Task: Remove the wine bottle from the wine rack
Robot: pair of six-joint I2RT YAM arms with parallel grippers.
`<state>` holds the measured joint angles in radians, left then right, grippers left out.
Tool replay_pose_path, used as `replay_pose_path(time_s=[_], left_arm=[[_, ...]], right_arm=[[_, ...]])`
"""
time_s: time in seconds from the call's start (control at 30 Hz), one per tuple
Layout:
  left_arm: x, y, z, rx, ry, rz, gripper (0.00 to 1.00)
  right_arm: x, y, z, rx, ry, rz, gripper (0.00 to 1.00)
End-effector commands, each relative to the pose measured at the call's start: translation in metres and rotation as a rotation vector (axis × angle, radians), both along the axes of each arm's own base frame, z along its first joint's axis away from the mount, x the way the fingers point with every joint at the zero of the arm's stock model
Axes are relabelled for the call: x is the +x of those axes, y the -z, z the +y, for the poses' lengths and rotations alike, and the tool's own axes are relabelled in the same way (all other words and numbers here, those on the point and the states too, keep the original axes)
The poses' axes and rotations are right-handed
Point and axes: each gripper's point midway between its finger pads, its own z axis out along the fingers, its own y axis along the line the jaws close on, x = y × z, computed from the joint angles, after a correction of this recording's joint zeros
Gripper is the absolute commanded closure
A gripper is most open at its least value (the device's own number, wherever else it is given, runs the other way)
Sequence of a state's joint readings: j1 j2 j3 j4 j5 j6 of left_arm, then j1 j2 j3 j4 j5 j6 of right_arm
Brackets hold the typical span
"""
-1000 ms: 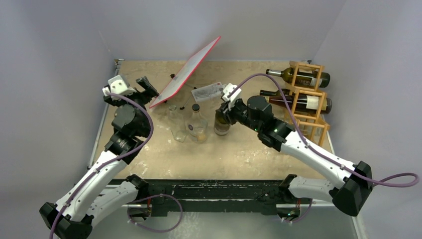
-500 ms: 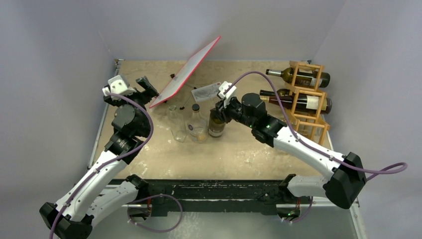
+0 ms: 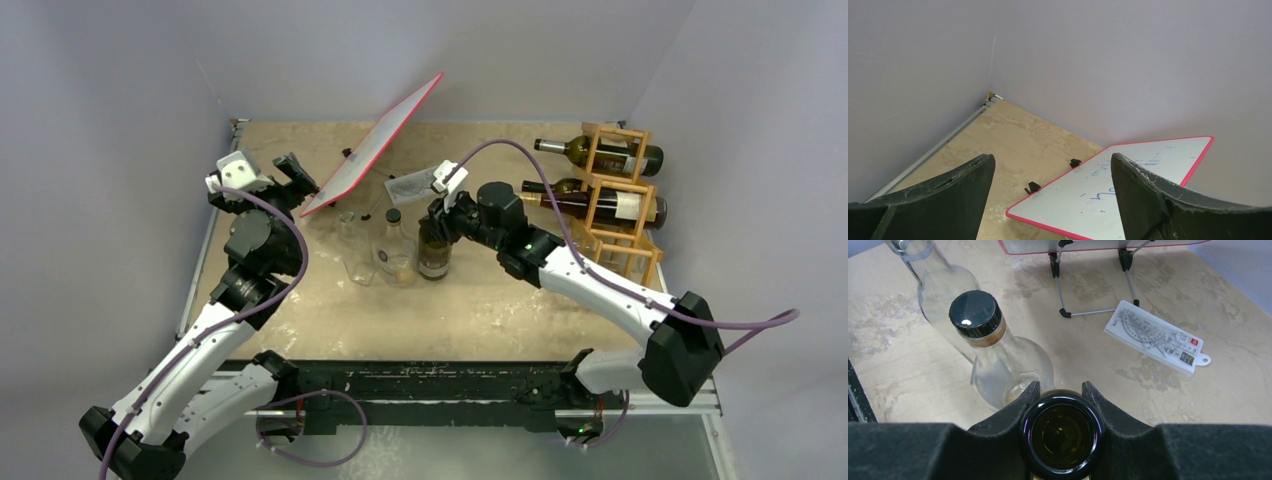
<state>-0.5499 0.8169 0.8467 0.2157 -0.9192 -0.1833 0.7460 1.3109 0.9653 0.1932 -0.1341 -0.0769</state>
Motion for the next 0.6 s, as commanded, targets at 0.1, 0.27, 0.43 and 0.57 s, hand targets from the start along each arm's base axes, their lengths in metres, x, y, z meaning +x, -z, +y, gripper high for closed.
replay_pose_path(time_s=[0.1,0.27,0.43,0.57], left_arm=[[-0.005,-0.026,0.004,-0.045,0.002,-0.070,0.15],[-0.005,-0.026,0.004,-0.049,0.004,-0.073,0.15],[-0.004,-0.026,0.001,-0.052,0.016,-0.072,0.15],[-0.003,-0.026,0.001,-0.054,0.018,-0.073,0.15]], right_arm=[[0.010,-0.035,0.021,0.077,-0.038,-0.042,1.00],[0.013,-0.033,0.022,0.074,-0.033,-0.040,0.82],[0.017,-0.039,0.013,0.082,0.019,-0.061,0.59],[0.015,-0.045,0.005,0.098,0.051,-0.076,0.47]])
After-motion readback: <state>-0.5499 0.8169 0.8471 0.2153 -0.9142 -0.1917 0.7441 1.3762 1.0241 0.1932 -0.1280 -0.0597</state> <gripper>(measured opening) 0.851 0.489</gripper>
